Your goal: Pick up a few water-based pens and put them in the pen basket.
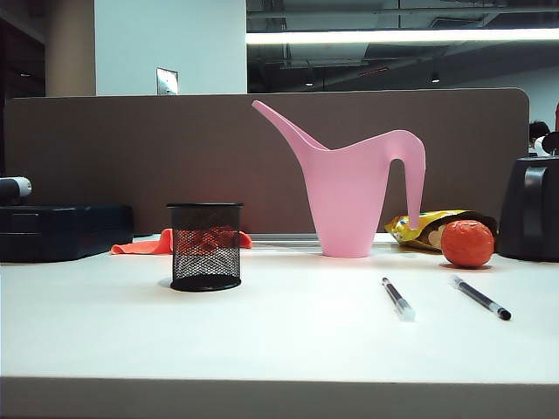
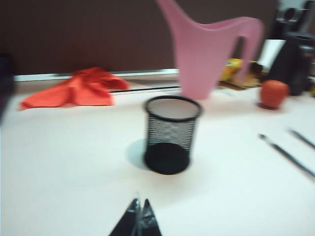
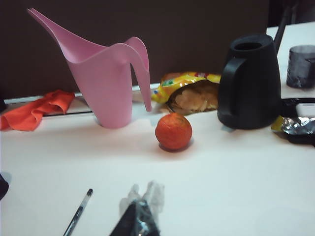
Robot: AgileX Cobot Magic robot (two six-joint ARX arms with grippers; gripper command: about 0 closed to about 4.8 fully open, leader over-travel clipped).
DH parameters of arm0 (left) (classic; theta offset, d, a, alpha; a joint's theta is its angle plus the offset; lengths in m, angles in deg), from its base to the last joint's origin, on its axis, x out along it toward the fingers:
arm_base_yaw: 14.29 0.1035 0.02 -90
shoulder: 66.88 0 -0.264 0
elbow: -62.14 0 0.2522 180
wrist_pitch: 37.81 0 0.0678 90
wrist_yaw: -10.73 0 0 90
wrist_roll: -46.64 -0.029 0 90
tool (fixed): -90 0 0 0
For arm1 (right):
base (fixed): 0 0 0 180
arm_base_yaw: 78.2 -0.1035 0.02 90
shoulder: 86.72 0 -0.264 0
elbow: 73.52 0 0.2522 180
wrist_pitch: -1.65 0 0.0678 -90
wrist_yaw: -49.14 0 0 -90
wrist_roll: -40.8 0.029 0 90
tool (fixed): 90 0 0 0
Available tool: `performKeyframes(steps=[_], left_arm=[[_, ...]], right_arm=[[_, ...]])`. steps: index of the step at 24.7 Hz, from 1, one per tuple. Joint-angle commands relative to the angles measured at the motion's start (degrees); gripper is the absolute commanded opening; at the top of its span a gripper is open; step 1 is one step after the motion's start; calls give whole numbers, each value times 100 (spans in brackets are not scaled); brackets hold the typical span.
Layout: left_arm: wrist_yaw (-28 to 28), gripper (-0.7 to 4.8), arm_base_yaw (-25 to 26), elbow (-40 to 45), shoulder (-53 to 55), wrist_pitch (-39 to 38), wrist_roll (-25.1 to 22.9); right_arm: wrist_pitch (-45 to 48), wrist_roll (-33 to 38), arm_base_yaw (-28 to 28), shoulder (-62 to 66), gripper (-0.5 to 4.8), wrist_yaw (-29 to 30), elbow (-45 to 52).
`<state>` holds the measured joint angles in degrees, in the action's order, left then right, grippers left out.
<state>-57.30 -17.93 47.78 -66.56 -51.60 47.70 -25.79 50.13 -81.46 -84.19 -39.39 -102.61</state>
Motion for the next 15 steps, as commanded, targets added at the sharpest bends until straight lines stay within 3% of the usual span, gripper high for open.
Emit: performKeyframes(steps=[1,12,14,15], left_arm=[[647,-5,7,-15,4,-2,-17],[769,-5,7,-15,7,-94,-17],[772,-4,7,-15,4,-98,-15],[769,-4,7,-15,4,-98,-17]], right_arm=[[-459,9,-9,632,-6,74,-680],[-1320,9,-9,3473,-5,1073,-2605],[-1355,9,-9,4166,57,1202,-2959],[-1355,11,-11,4642,132,1410,-3200]])
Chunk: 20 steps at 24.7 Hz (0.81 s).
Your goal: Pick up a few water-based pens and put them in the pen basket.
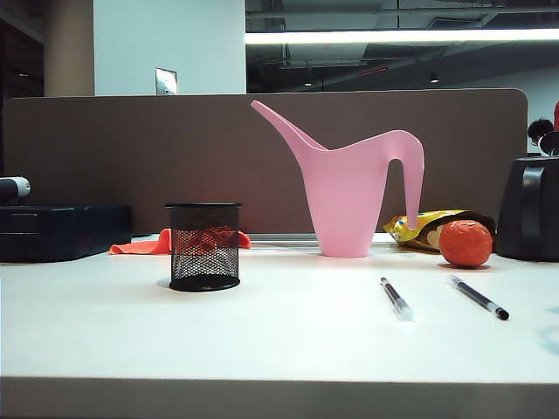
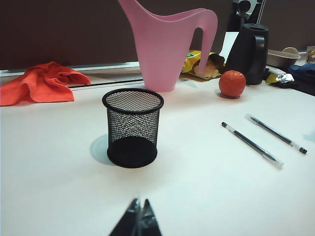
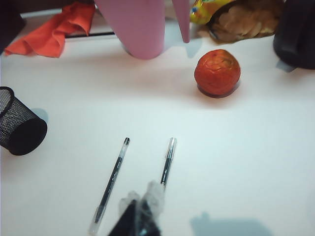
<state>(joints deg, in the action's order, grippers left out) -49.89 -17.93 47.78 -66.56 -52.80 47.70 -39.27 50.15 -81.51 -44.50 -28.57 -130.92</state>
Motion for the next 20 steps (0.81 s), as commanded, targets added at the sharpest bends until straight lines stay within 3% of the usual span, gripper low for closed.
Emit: performKeyframes(steps=[1,4,5,6,8,14,20], left_arm=[[28,-4,7,-15,4,24,-17],[31,-4,7,-15,4,24,-15],[31,-4,7,-15,4,26,-15],[31,-4,7,-15,4,26,-15],[33,-4,4,-15,4,26,-15],[31,-4,4,-15,4,26,-15],[33,-4,4,-15,4,24,-15]], right_arm=[[-4,9,-7,885,157,409,-463],[-11,9,-7,1576,209,597,-754],[-9,9,-7,1814,252,608,-846],[-4,9,-9,2164,327,603,-964],[2,11,-9,2509,364,586,-1056],[249,9,-181,3545,373,481,-1117],[431,7,-651,4168,373,-157,-1117]])
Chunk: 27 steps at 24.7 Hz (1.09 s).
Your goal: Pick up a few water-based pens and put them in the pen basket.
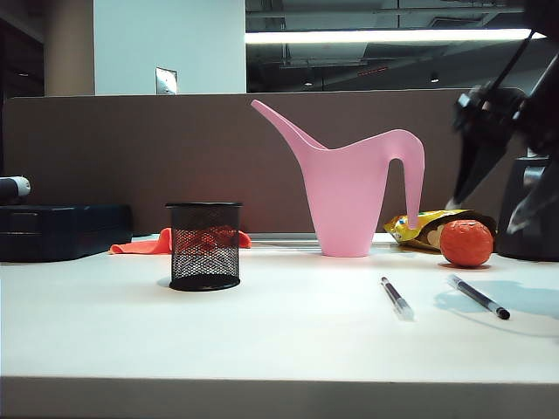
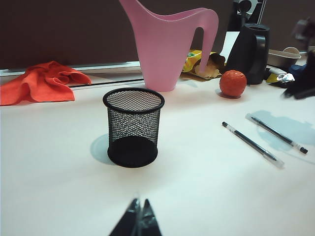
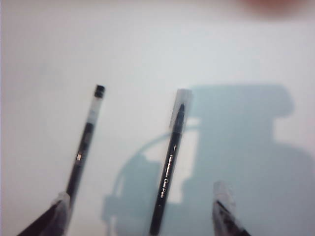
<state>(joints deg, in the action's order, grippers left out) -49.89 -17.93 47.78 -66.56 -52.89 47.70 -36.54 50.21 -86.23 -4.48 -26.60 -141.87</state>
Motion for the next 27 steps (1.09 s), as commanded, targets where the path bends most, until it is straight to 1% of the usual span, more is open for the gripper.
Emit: performKeyframes(steps=[1,5,8,14,15,16,17,27], left_arm=[[35,-4,4,-15,4,33,-15],[39,-4,4,-15,4,33,-15],[37,-4,4,-15,4,33,-15],[39,-4,4,-15,4,33,-15],[37,-4,4,-15,4,33,-15],[39,-4,4,-15,4,33,-15],[39,-4,4,-15,4,33,-15],[37,-4,4,-15,4,33,-15]], right_arm=[[190,0,-275,273,373,-527,-22],[262,0,-540,745,373,-916,-24],[262,2,-581,927,372,-1080,-22],[505,2,-581,1117,367,-1097,-24],[555,2,-581,1128,354,-1097,-24],[573,2,-581,1141,313,-1099,-24],[575,0,-581,1147,301,-1099,-24],[623,4,-605,1381,301,-1095,-24]])
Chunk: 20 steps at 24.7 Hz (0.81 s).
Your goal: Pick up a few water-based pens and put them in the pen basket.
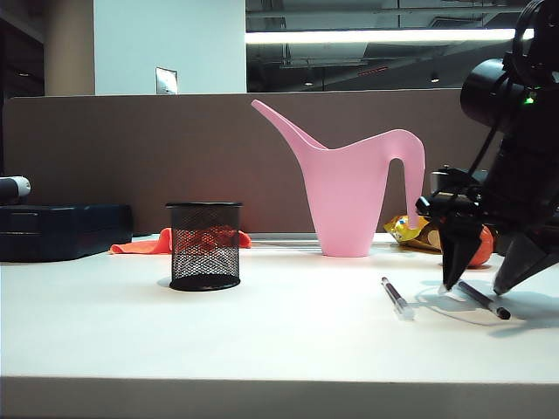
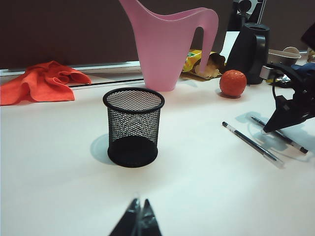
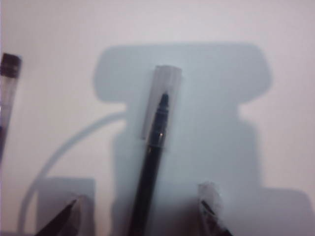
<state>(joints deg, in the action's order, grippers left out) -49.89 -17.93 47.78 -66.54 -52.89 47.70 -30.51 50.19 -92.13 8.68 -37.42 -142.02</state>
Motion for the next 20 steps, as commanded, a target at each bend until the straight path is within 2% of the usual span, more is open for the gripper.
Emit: performKeyframes(steps=[1,3,6,9,12,20], left_arm=[[37,-4,4,-15,2,33,-15],[37,-4,4,-15,2,33,-15],[37,-4,4,-15,2,33,-15],[33,-4,4,-15,2,33,-17],[26,-4,4,-15,2,33,-15],[28,-4,4,-15,2,31,-15]], right_arm=[[22,7,-22,120,301,-13,-9],[-7,4,-26,181,282,-13,-7],[-87,4,-26,181,164,-33,-7],[-133,2,-26,184,143,-52,-7],[-153,2,-26,184,-6,-98,-7],[-164,2,-26,173,-7,63,-35]])
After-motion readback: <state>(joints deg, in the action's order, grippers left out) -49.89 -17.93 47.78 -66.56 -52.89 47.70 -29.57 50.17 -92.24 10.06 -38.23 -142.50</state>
